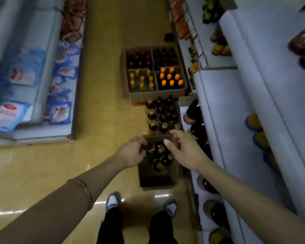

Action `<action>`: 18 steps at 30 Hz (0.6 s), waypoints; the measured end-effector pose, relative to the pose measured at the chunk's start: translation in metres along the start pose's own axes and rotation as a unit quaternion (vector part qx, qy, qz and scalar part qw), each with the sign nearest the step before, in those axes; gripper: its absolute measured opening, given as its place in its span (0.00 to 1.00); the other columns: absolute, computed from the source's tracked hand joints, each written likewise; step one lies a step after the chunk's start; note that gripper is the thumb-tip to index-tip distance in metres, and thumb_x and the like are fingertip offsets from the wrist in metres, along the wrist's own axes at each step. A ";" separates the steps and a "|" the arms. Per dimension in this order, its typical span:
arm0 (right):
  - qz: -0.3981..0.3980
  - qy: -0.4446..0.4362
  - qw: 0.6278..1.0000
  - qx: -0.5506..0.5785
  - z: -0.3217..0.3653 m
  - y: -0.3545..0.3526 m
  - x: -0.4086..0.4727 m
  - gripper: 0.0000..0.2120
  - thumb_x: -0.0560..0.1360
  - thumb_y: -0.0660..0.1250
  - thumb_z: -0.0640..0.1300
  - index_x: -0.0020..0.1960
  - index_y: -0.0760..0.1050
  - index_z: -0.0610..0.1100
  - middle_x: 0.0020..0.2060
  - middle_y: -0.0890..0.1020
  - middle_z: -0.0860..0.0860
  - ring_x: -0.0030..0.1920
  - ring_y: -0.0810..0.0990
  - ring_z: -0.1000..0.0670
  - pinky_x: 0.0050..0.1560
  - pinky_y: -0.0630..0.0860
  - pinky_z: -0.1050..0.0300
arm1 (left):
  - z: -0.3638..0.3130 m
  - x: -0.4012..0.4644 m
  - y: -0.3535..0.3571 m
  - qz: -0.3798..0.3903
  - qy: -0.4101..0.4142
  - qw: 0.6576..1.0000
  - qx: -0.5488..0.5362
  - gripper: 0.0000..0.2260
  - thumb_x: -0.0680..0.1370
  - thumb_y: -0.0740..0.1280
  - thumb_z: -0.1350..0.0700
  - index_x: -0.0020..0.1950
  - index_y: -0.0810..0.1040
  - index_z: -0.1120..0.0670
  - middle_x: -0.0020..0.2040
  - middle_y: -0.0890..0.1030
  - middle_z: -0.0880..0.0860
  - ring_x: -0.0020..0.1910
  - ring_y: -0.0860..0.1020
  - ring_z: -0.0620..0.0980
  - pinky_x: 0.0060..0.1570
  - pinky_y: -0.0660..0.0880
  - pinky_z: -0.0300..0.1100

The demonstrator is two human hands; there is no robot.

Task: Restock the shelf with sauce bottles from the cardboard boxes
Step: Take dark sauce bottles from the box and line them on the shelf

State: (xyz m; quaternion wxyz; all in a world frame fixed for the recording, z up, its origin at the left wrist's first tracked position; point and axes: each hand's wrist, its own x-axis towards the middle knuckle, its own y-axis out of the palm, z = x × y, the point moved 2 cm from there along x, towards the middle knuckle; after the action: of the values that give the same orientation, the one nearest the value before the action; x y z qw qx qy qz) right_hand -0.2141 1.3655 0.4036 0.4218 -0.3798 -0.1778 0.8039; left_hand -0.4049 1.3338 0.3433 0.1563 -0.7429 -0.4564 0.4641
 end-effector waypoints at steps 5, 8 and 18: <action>0.028 0.045 0.998 0.018 -0.078 0.073 0.038 0.25 0.80 0.59 0.56 0.75 0.62 0.48 0.69 0.69 0.47 0.67 0.72 0.46 0.64 0.73 0.49 | 0.066 0.031 0.080 0.023 -0.057 0.998 -0.010 0.18 0.80 0.61 0.55 0.71 0.67 0.52 0.68 0.69 0.52 0.60 0.76 0.53 0.57 0.74 0.44; 0.036 0.073 0.996 0.040 -0.125 0.118 0.062 0.25 0.81 0.60 0.54 0.75 0.61 0.48 0.70 0.69 0.46 0.67 0.71 0.46 0.60 0.70 0.56 | 0.088 0.065 0.113 0.015 -0.052 0.998 -0.018 0.18 0.80 0.61 0.56 0.71 0.67 0.52 0.68 0.68 0.51 0.59 0.76 0.53 0.56 0.75 0.47; 0.016 0.165 0.980 0.114 -0.256 0.240 0.149 0.26 0.77 0.64 0.57 0.69 0.69 0.43 0.62 0.76 0.44 0.60 0.77 0.47 0.47 0.73 0.61 | 0.138 0.184 0.224 0.062 -0.013 0.998 0.018 0.23 0.79 0.62 0.58 0.74 0.63 0.56 0.71 0.65 0.57 0.64 0.73 0.59 0.61 0.72 0.52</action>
State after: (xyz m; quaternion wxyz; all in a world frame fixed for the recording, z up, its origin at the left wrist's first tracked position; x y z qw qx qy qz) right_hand -0.2033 1.3386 0.0233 0.4724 -0.4594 -0.0070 0.7521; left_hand -0.3720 1.3388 0.0243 0.1343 -0.7607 -0.4031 0.4906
